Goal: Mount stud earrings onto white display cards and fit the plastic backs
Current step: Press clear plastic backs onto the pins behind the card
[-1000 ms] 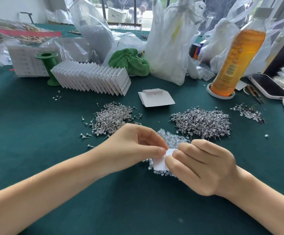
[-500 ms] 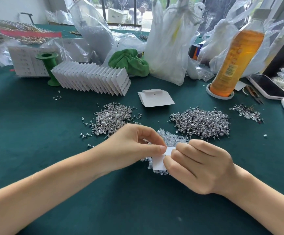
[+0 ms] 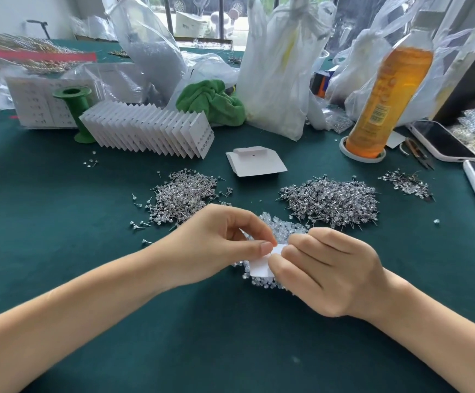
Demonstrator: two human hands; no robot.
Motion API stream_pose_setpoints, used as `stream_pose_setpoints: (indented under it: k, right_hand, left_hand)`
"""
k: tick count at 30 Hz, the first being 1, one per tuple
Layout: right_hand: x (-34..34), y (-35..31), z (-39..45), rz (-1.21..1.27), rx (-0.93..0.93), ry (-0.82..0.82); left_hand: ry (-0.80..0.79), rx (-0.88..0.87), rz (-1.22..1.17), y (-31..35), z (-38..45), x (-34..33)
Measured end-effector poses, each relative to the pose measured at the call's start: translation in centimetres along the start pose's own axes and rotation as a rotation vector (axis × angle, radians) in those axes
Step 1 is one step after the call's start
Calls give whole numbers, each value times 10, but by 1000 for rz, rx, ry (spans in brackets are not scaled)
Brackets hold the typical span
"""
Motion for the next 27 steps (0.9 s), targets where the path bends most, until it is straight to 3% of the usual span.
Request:
stream_pose_setpoints:
  k: [17, 27]
  right_hand:
    - [0, 5, 1, 35, -57, 0]
    - [1, 2, -1, 6, -19, 2]
  left_hand:
    - [42, -87, 12, 4, -1, 3]
    - [48, -37, -19, -4, 0, 3]
Point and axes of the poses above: each hand's wrist, its own z-axis towards the middle knuckle, its own x-axis out of the back of the hand, y = z × x, the point moved 9 cm from there along z, towards the middle knuckle, and after that the axes turned 6 degrees about y, right-handed, at the moved point
